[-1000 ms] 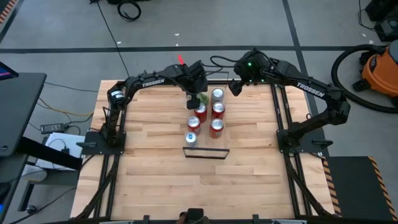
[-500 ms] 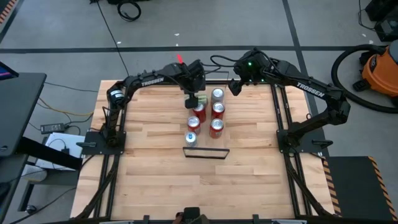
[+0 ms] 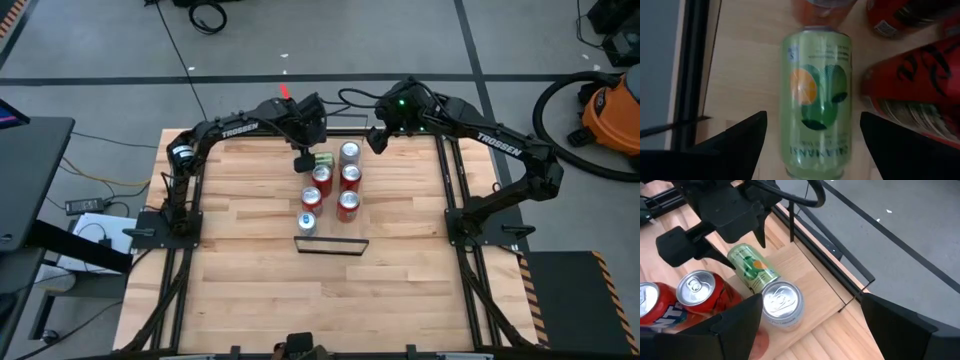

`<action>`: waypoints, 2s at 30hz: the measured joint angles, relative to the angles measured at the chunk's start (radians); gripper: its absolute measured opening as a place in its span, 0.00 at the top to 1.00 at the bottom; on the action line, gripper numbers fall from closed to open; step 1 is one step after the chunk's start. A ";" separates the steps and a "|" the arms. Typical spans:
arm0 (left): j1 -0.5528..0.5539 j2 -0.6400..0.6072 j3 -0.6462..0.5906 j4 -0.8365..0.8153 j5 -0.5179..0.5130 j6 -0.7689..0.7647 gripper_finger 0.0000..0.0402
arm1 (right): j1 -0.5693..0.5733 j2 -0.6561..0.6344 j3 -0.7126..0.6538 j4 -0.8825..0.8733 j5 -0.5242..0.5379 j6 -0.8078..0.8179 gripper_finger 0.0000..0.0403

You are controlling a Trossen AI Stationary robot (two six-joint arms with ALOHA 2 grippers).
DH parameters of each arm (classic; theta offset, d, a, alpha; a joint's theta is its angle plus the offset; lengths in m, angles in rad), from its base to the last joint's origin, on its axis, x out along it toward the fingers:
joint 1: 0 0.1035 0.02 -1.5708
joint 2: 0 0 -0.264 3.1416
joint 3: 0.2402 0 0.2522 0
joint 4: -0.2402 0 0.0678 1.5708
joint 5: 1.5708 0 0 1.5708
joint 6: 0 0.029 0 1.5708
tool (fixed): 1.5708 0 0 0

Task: Place canned beverage on shelf
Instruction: Put the green soda can on the shelf

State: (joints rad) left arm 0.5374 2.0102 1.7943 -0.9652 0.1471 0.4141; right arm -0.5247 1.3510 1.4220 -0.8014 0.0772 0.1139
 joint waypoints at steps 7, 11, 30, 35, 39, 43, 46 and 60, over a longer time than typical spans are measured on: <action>0.016 -0.002 -0.005 -0.074 0.010 -0.029 0.18 | 0.028 0.000 0.000 0.007 -0.002 -0.033 0.13; 0.029 -0.002 -0.020 -0.068 0.015 -0.049 0.18 | 0.031 0.000 0.000 0.009 -0.002 -0.032 0.13; 0.056 -0.097 -0.074 0.010 0.080 -0.086 0.18 | 0.032 0.000 0.000 -0.002 -0.001 -0.027 0.13; 0.054 -0.301 -0.362 0.202 0.066 -0.174 0.18 | 0.032 0.000 0.000 -0.001 -0.001 -0.027 0.13; 0.042 -0.453 -0.598 0.500 0.052 -0.258 0.18 | 0.033 0.000 0.000 0.011 -0.001 -0.029 0.13; 0.040 -0.516 -0.770 0.789 0.033 -0.296 0.18 | 0.033 0.000 0.000 0.024 -0.016 -0.044 0.13; 0.051 -0.513 -0.853 0.950 0.030 -0.296 0.18 | 0.034 0.000 0.000 0.025 -0.024 -0.054 0.13; 0.100 -0.380 -0.975 1.321 0.170 -0.423 0.18 | 0.037 0.000 0.000 0.023 -0.025 -0.031 0.13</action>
State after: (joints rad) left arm 0.6372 1.6302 0.8193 0.3559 0.3168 -0.0084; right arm -0.4877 1.3508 1.4223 -0.7785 0.0517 0.0826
